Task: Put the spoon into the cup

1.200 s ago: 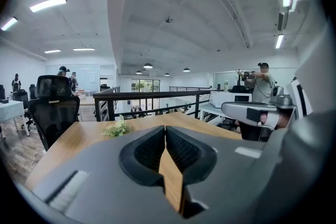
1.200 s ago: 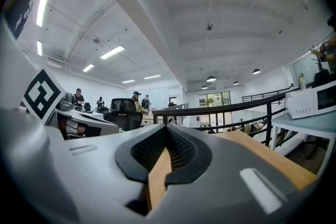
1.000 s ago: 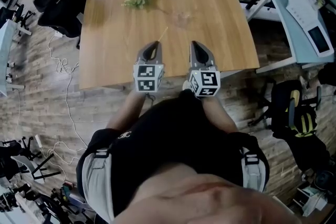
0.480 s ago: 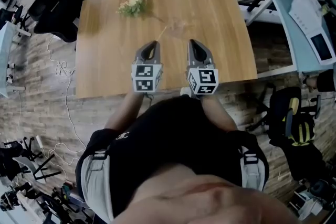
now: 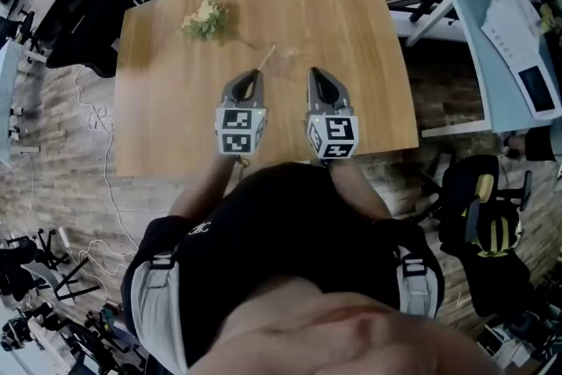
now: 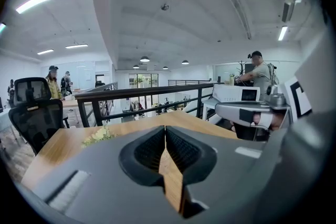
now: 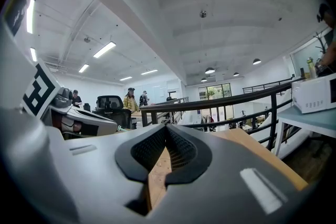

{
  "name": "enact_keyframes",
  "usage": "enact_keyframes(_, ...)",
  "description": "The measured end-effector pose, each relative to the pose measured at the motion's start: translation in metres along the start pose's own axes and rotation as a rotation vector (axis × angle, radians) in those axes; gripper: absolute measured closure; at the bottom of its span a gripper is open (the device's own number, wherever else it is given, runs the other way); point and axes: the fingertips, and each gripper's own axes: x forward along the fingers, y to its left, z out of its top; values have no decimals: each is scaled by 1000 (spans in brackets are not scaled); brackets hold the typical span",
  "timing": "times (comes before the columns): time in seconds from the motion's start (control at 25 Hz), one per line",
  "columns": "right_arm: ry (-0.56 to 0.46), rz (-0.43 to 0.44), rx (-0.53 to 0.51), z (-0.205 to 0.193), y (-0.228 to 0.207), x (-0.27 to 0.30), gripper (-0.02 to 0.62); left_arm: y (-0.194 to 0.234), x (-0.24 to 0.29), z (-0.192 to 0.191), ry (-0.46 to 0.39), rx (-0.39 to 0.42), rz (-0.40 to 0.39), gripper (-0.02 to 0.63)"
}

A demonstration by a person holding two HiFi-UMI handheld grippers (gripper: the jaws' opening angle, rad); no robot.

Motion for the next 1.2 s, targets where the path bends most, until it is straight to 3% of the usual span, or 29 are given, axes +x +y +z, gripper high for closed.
enact_keyframes(0.4,32,-5,31,-3,-22,17,595,-6,32,6,42,23,-17,589)
enact_keyframes(0.96,61,-87,17,-10,-12,26,595,23,67,-19,120,45,-100,589)
enact_keyframes(1.2,62,-151,14,-8,-27,15,595,22,84,-22,138,54,-124,589)
